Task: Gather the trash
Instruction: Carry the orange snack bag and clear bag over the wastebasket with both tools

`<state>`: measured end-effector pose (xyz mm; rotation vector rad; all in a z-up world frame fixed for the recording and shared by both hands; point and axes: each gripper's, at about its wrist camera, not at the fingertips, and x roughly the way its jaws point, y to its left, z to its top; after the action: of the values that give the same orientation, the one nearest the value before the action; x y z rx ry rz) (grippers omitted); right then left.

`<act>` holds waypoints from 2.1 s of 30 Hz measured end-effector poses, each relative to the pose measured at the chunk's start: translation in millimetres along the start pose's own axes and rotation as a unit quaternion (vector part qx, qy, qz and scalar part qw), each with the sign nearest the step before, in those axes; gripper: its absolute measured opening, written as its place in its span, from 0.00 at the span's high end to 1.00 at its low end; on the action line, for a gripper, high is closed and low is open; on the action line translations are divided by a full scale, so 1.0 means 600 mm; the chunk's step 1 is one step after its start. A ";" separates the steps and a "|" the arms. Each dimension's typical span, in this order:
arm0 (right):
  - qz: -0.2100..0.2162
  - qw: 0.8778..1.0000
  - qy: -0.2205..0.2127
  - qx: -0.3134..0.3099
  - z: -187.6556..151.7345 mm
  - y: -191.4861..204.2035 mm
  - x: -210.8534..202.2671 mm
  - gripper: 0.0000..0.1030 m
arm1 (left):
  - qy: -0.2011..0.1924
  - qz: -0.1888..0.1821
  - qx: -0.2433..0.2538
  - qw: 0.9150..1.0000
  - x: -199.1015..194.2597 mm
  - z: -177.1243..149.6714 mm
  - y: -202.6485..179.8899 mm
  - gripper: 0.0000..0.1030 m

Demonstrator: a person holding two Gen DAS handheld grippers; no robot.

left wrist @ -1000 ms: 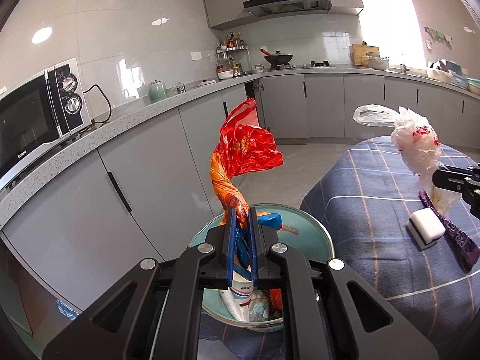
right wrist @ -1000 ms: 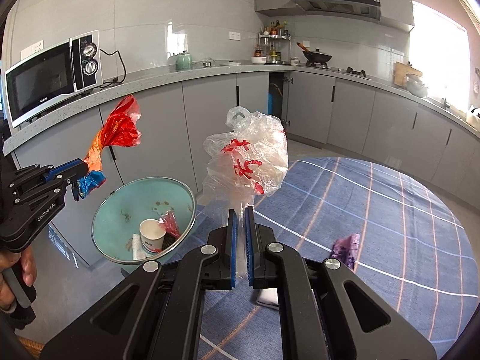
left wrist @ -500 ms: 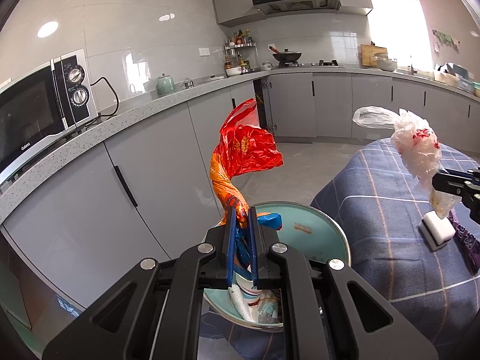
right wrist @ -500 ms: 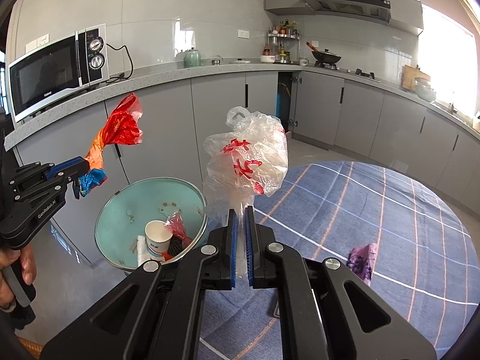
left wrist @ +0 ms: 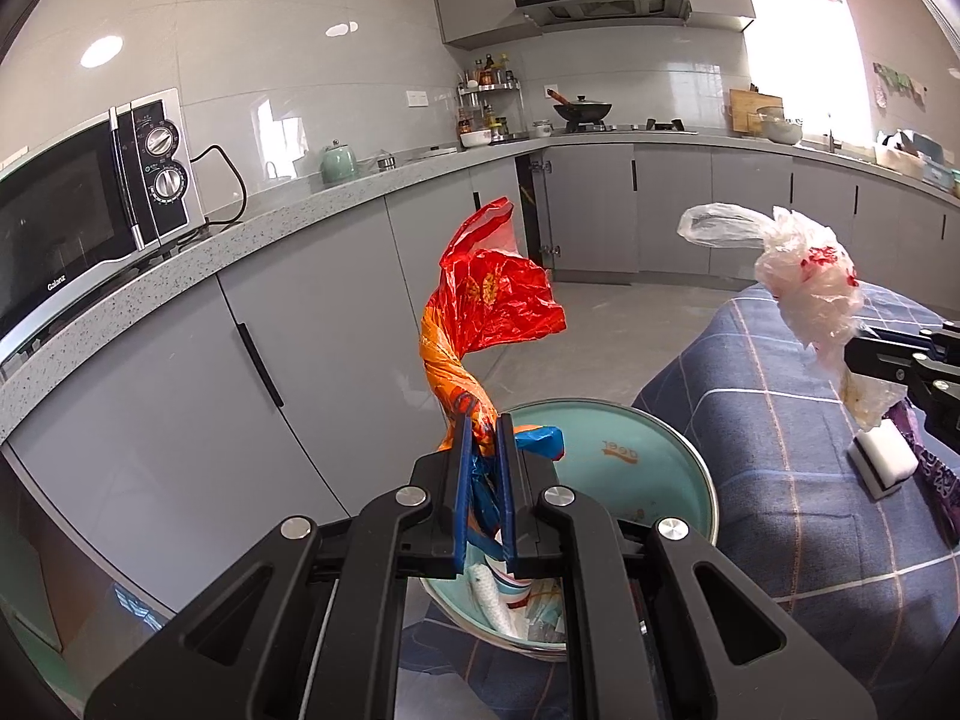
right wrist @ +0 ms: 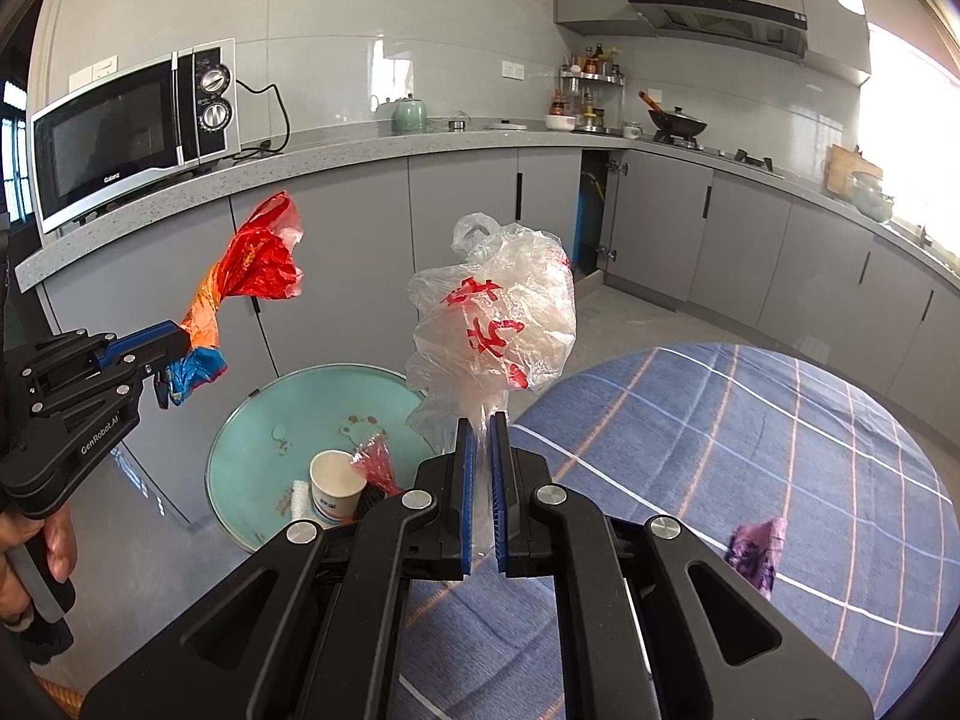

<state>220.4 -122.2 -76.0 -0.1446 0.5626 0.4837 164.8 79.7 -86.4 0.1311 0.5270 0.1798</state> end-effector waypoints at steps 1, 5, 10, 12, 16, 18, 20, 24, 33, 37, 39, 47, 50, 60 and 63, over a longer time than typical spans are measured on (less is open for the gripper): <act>0.001 1.000 0.000 -0.001 0.002 0.001 0.002 0.94 | 0.000 0.000 0.000 1.000 0.000 0.000 0.000 0.92; 0.005 1.000 0.000 -0.003 0.004 0.005 0.010 0.94 | -0.001 0.002 -0.002 1.000 -0.001 0.000 0.003 0.92; 0.011 1.000 0.000 -0.009 0.006 0.011 0.019 0.94 | -0.002 0.006 -0.004 1.000 -0.001 0.000 0.007 0.92; 0.014 1.000 -0.001 -0.010 0.008 0.013 0.022 0.94 | -0.003 0.009 -0.004 1.000 -0.002 0.001 0.009 0.92; 0.020 1.000 -0.002 -0.013 0.009 0.016 0.029 0.94 | -0.004 0.013 -0.006 1.000 -0.002 0.000 0.011 0.92; 0.022 1.000 -0.002 -0.015 0.009 0.020 0.032 0.94 | -0.003 0.015 -0.006 1.000 -0.002 -0.001 0.011 0.92; 0.025 1.000 -0.001 -0.015 0.010 0.022 0.037 0.94 | -0.003 0.015 -0.007 1.000 -0.003 -0.001 0.009 0.92; 0.028 0.999 0.000 -0.015 0.012 0.026 0.047 0.94 | -0.003 0.018 -0.007 1.000 -0.002 -0.001 0.010 0.92; 0.039 0.999 0.006 -0.026 0.015 0.041 0.060 0.94 | 0.009 0.031 -0.006 0.999 0.012 -0.003 0.017 0.91; 0.042 0.999 0.007 -0.028 0.016 0.047 0.064 0.94 | 0.012 0.033 -0.008 0.999 0.019 -0.005 0.022 0.91; 0.043 0.999 0.008 -0.028 0.016 0.048 0.067 0.94 | 0.013 0.034 -0.008 0.999 0.020 -0.005 0.023 0.91; 0.047 0.998 0.014 -0.033 0.017 0.059 0.075 0.94 | 0.013 0.033 -0.008 0.999 0.021 -0.003 0.022 0.91; 0.048 0.998 0.016 -0.034 0.017 0.061 0.078 0.94 | 0.012 0.032 -0.007 0.999 0.021 -0.002 0.022 0.91; 0.054 0.997 0.027 -0.045 0.014 0.075 0.096 0.94 | 0.017 0.024 -0.004 1.000 0.027 -0.005 0.026 0.91; 0.059 0.996 0.035 -0.051 0.011 0.080 0.104 0.93 | 0.022 0.019 -0.002 1.000 0.031 -0.006 0.026 0.89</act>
<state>246.5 -53.3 -104.2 -0.2267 0.6175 0.6248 176.7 99.0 -95.9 0.1326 0.5672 0.2206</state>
